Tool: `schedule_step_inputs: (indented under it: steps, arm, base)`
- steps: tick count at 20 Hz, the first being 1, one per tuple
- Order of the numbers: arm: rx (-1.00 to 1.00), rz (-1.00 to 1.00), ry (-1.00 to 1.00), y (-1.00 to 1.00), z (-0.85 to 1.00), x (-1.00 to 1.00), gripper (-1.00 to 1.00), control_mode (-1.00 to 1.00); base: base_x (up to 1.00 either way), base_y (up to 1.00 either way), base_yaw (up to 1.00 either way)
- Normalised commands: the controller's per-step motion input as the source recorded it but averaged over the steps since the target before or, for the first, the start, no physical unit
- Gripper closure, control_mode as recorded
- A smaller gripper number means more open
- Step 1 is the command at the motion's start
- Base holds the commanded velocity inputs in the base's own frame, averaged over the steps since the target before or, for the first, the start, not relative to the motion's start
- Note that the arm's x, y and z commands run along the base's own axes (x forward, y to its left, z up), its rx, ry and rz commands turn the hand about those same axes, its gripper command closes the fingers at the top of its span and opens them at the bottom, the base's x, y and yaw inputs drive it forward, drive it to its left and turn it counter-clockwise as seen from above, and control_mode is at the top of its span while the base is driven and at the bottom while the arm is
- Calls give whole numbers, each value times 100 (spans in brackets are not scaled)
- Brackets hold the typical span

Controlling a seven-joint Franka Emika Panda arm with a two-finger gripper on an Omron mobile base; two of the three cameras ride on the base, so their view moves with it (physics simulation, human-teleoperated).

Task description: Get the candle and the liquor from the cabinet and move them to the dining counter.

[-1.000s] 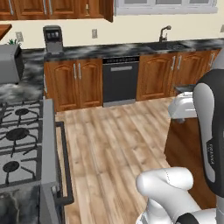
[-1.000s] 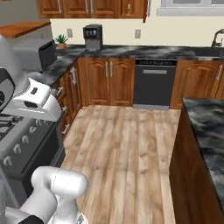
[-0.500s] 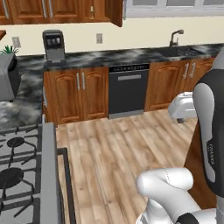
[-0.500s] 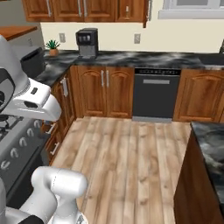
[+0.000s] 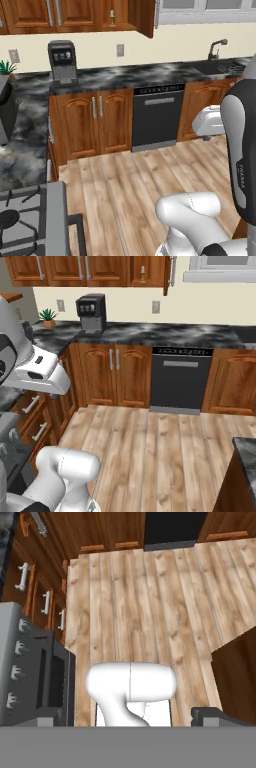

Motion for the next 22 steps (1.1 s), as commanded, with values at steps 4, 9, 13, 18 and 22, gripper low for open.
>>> schedule_step_inputs:
  steps: [4,9,13,18,22]
  arm:
    - [0,0,0,0,0,0,-100,100]
    - [0,0,0,0,0,0,-100,100]
    - [0,0,0,0,0,0,-100,100]
    - [0,0,0,0,0,0,-100,100]
    - [0,0,0,0,0,0,-100,100]
  base:
    - [100,0,0]
    - [100,0,0]
    - [100,-12,2]
    - [100,-22,5]
    - [100,-31,11]
